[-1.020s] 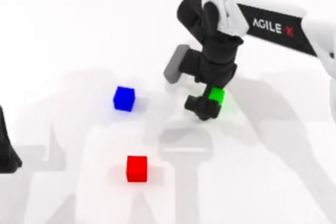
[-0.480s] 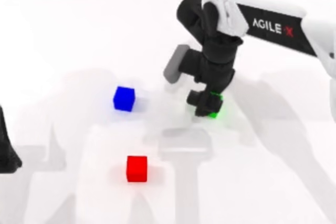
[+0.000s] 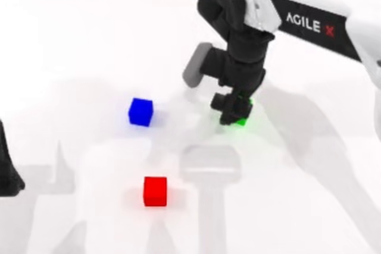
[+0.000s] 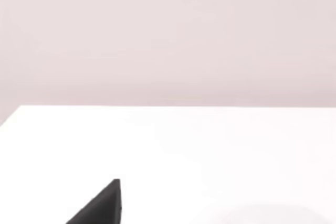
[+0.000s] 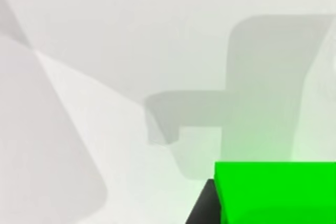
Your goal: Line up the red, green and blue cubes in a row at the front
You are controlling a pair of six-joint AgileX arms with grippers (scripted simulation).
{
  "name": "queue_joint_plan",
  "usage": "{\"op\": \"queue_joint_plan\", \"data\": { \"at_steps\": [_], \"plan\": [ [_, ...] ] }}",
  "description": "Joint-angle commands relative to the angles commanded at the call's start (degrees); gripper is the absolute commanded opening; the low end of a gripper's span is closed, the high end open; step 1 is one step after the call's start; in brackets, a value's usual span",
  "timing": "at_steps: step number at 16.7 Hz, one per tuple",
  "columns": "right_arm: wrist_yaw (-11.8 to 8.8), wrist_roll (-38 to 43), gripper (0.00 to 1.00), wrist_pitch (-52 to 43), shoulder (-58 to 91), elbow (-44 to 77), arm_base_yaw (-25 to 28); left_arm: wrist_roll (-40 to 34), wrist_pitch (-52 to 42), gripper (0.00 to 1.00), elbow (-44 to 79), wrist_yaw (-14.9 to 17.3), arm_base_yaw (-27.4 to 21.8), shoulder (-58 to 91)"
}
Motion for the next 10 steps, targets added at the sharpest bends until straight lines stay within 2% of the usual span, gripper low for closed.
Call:
{"op": "queue_joint_plan", "data": {
  "at_steps": [4,10],
  "plan": [
    [0.0,0.3,0.00,-8.7,-1.1,7.0,-0.1,0.0,0.0,1.00,0.0,0.0,0.0,0.0],
    [0.0,0.4,0.00,-9.8,-1.5,8.0,-0.1,0.0,0.0,1.00,0.0,0.0,0.0,0.0]
  ]
}}
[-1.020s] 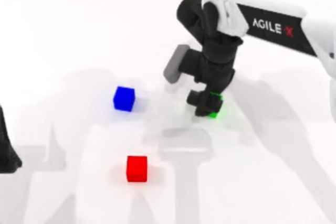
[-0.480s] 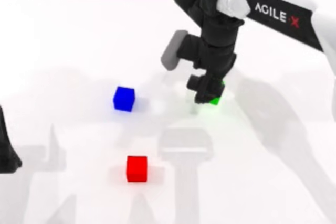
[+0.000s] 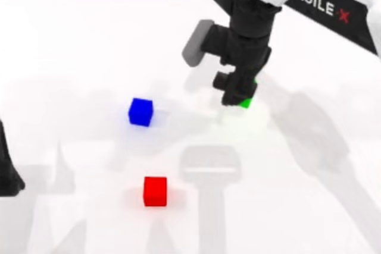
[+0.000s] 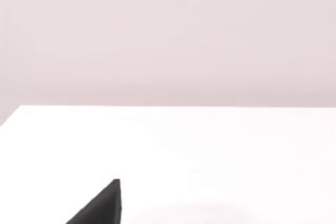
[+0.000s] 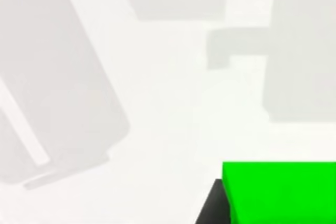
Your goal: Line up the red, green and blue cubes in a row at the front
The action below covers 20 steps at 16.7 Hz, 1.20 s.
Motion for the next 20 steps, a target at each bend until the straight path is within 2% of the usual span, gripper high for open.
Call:
{"op": "queue_joint_plan", "data": {
  "at_steps": [3,11,17,20],
  "plan": [
    [-0.1,-1.1,0.00,1.5,-3.4,-4.0,3.5,0.0,0.0,1.00,0.0,0.0,0.0,0.0],
    [-0.3,-4.5,0.00,7.0,-17.5,-24.7,17.7,0.0,0.0,1.00,0.0,0.0,0.0,0.0],
    [-0.3,-4.5,0.00,7.3,-17.9,-25.3,18.1,0.0,0.0,1.00,0.0,0.0,0.0,0.0],
    [-0.3,-4.9,0.00,11.4,-17.1,-28.6,18.6,0.0,0.0,1.00,0.0,0.0,0.0,0.0]
  ]
}}
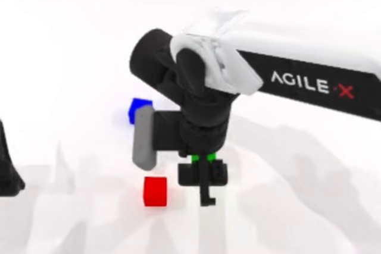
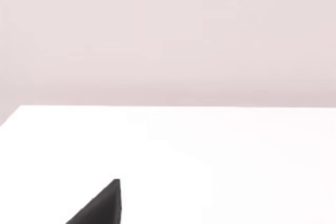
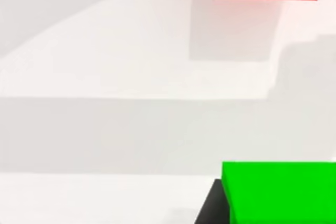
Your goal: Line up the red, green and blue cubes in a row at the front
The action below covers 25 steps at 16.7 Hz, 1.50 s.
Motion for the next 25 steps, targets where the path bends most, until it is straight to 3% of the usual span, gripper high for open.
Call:
{"op": "queue_joint_plan", "data": {
  "at_steps": [4,9,22,25],
  "plan": [
    [0.0,0.3,0.00,8.9,1.8,-6.6,-0.2,0.0,0.0,1.00,0.0,0.0,0.0,0.0],
    [0.0,0.3,0.00,10.3,2.3,-7.8,-0.2,0.0,0.0,1.00,0.0,0.0,0.0,0.0],
    [0.0,0.3,0.98,10.3,2.3,-7.8,-0.2,0.0,0.0,1.00,0.0,0.0,0.0,0.0],
    [0.0,0.3,1.00,10.3,2.3,-7.8,-0.2,0.0,0.0,1.00,0.0,0.0,0.0,0.0]
  ]
}}
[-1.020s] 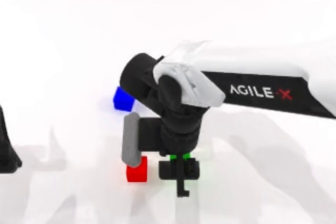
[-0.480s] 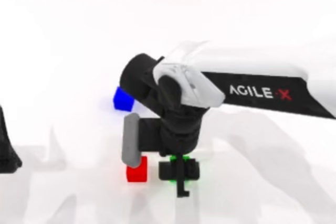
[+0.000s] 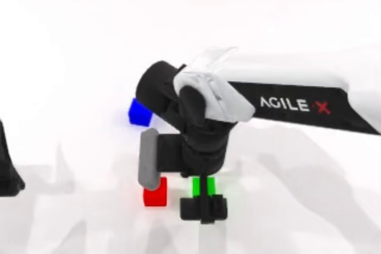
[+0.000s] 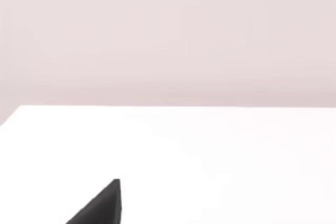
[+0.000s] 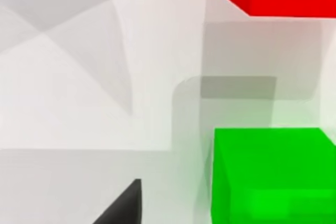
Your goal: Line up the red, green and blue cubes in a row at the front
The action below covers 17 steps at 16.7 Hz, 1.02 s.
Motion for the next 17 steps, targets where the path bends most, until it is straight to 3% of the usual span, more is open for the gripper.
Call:
{"op": "queue_joint_plan", "data": {
  "at_steps": [8,13,17],
  "plan": [
    [0.0,-0.3,1.00,-1.0,-0.2,1.0,0.3,0.0,0.0,1.00,0.0,0.0,0.0,0.0],
    [-0.1,-0.5,1.00,-11.7,-2.8,8.2,0.5,0.0,0.0,1.00,0.0,0.0,0.0,0.0],
    [0.0,-0.3,1.00,-14.1,-4.0,10.1,0.3,0.0,0.0,1.00,0.0,0.0,0.0,0.0]
  ]
}}
